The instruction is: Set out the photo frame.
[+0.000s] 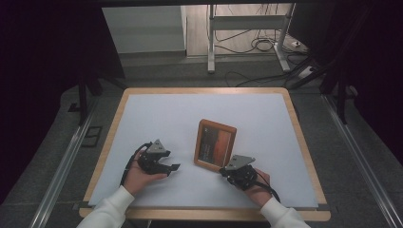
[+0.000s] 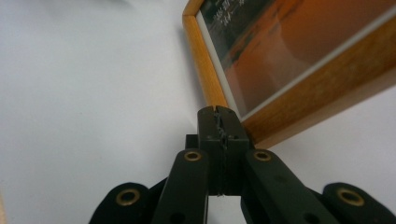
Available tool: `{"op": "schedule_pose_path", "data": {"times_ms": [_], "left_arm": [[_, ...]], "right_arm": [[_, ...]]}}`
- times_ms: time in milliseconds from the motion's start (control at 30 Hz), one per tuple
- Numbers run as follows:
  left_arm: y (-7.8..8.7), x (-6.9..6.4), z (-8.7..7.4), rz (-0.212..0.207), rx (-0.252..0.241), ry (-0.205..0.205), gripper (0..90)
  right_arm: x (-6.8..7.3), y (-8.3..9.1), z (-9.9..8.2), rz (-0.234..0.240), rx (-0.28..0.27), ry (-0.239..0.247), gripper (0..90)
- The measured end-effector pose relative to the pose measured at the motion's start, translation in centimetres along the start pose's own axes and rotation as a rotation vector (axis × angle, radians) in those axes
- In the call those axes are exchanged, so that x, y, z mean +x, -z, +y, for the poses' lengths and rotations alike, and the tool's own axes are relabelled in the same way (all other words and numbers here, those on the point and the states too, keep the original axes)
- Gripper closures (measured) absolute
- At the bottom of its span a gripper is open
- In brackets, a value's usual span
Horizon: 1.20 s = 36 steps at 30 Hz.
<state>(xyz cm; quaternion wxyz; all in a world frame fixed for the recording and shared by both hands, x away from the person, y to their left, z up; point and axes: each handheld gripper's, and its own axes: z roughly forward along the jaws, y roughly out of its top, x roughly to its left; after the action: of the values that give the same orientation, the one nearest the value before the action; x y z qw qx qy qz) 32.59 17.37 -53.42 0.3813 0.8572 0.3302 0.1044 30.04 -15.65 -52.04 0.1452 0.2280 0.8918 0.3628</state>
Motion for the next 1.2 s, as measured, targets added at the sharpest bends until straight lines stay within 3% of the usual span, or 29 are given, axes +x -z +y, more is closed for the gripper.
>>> {"op": "schedule_pose_path", "data": {"times_ms": [433,1200], "left_arm": [[0.0,0.0,0.0,-0.001,0.002,-0.004,30.2],[0.0,-0.1,0.0,-0.003,0.005,-0.016,30.0]], "right_arm": [[-1.1,0.5,-0.7,-0.053,0.002,-0.014,89.3],[-1.6,0.7,-1.1,-0.067,0.002,-0.045,89.3]]}}
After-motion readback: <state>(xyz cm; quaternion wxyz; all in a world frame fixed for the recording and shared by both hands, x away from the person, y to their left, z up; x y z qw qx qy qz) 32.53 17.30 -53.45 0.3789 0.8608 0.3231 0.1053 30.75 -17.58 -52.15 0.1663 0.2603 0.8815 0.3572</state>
